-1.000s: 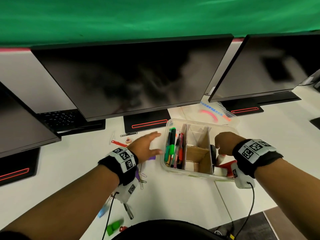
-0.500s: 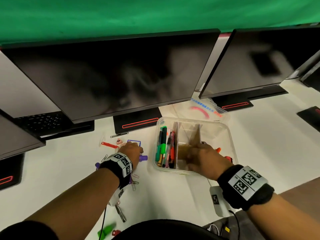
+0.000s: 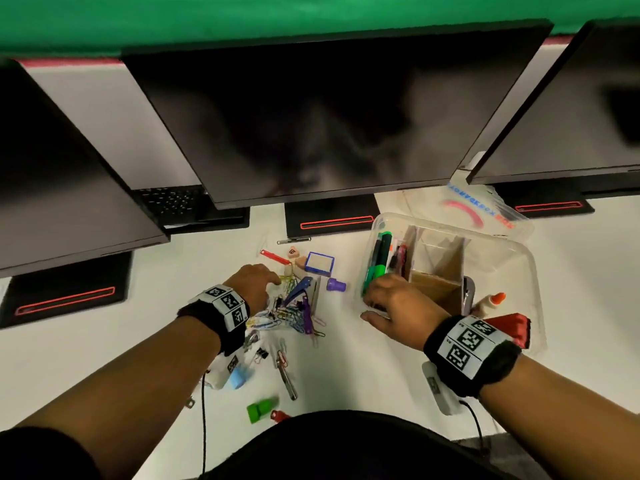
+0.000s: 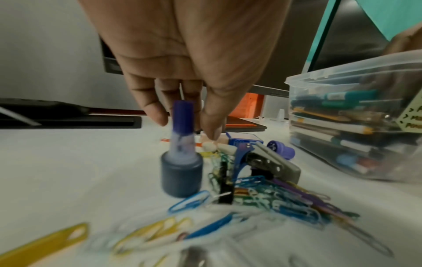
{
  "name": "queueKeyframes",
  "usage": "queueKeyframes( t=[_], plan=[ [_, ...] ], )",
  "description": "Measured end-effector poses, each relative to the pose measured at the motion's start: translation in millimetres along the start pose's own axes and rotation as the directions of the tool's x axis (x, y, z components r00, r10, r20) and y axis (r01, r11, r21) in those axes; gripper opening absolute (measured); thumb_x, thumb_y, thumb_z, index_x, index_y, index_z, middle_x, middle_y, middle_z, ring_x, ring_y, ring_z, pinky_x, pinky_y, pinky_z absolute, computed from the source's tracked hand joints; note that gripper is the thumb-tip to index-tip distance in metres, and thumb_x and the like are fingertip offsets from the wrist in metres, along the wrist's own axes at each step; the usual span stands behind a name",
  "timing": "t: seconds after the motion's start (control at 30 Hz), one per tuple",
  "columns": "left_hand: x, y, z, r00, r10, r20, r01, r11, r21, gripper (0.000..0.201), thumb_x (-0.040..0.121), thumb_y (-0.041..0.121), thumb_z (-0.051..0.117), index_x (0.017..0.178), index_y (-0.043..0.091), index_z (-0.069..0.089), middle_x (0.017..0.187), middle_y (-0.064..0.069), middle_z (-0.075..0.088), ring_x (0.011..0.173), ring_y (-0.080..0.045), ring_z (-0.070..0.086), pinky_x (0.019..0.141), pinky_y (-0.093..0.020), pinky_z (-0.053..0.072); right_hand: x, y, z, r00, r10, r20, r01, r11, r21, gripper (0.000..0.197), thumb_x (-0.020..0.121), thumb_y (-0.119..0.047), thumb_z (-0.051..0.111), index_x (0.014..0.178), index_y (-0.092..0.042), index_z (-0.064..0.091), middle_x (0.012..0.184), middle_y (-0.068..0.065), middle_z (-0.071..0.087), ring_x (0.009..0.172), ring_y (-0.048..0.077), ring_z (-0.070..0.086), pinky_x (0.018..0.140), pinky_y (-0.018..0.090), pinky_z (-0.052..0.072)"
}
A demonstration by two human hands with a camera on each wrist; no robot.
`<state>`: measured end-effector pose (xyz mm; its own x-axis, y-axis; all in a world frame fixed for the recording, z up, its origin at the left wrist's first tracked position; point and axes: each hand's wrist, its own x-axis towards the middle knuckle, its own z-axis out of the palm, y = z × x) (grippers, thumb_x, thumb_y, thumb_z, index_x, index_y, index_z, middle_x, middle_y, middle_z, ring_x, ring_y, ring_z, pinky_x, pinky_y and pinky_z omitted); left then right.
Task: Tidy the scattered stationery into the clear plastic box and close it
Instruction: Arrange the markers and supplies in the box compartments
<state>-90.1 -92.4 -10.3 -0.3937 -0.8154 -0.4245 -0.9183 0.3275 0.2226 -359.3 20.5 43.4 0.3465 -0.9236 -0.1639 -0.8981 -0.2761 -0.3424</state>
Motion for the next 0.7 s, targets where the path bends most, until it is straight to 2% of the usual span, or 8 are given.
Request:
queueKeyframes(
  t=[0.1,0.17,0.33,0.47,0.53,0.6,0.7],
  plan=[
    [-13,-22,5,0.998,-0.061,-0.028,0.059,0.997,-0.04,0.039,0.087,0.013,0.059,0.125,0.022,0.058,0.132,-0.006,0.054,0.123,-0.024,0.048,0.106,-0.032,0.037,4,-2,7,1.0,0.018,0.023,-0.018,1.0,0.004,0.031,0.092,-0.034,0.053,0.103,-0.007,0.065,0.104,0.011,0.066,0.101,0.028,0.06,0.092,0.033,0.047],
    [-20,-35,10,0.995,-0.099,-0.031,0.097,0.993,-0.065,0.04,0.087,0.01,0.06,0.125,0.022,0.057,0.131,-0.005,0.055,0.123,-0.024,0.047,0.106,-0.032,0.035,5,-3,9,0.999,0.035,0.016,-0.035,0.999,0.001,0.031,0.093,-0.033,0.053,0.105,-0.006,0.065,0.104,0.012,0.066,0.099,0.03,0.061,0.087,0.034,0.049],
    [-22,-39,11,0.99,-0.13,-0.05,0.121,0.982,-0.143,0.038,0.091,0.019,0.057,0.129,0.021,0.053,0.135,-0.003,0.052,0.126,-0.022,0.045,0.108,-0.03,0.032,5,-6,6,0.995,0.092,0.029,-0.092,0.996,0.0,0.034,0.095,-0.037,0.049,0.114,-0.011,0.061,0.113,0.007,0.065,0.104,0.025,0.06,0.09,0.029,0.045],
    [-20,-26,5,0.989,-0.132,-0.06,0.119,0.976,-0.182,0.029,0.09,0.022,0.057,0.118,0.019,0.061,0.122,-0.006,0.062,0.112,-0.023,0.054,0.091,-0.026,0.038,5,-8,4,0.991,0.124,0.041,-0.126,0.992,0.033,0.034,0.095,-0.037,0.048,0.114,-0.012,0.061,0.114,0.005,0.064,0.105,0.022,0.058,0.089,0.025,0.042],
    [-20,-16,-3,0.988,-0.138,-0.074,0.122,0.974,-0.189,0.027,0.088,0.024,0.059,0.115,0.018,0.062,0.119,-0.006,0.063,0.107,-0.023,0.056,0.086,-0.025,0.038,5,-8,4,0.989,0.139,0.048,-0.142,0.989,0.052,0.032,0.093,-0.037,0.051,0.112,-0.012,0.061,0.112,0.006,0.064,0.103,0.022,0.058,0.085,0.023,0.04],
    [-19,-1,-16,0.982,-0.131,-0.137,0.099,0.971,-0.219,0.026,0.089,0.024,0.058,0.114,0.017,0.062,0.117,-0.006,0.063,0.104,-0.023,0.056,0.085,-0.026,0.038,6,-8,1,0.987,0.156,0.046,-0.16,0.983,0.095,0.031,0.092,-0.037,0.054,0.108,-0.012,0.062,0.107,0.006,0.064,0.097,0.021,0.058,0.078,0.019,0.037],
    [-18,28,-40,0.965,-0.051,-0.258,-0.039,0.942,-0.332,0.021,0.091,0.016,0.054,0.11,0.015,0.062,0.114,-0.006,0.062,0.093,-0.018,0.052,0.082,-0.024,0.036,6,-10,-5,0.983,0.183,0.033,-0.186,0.967,0.172,0.029,0.089,-0.036,0.058,0.105,-0.012,0.064,0.103,0.004,0.066,0.091,0.018,0.06,0.079,0.022,0.046]
  ],
)
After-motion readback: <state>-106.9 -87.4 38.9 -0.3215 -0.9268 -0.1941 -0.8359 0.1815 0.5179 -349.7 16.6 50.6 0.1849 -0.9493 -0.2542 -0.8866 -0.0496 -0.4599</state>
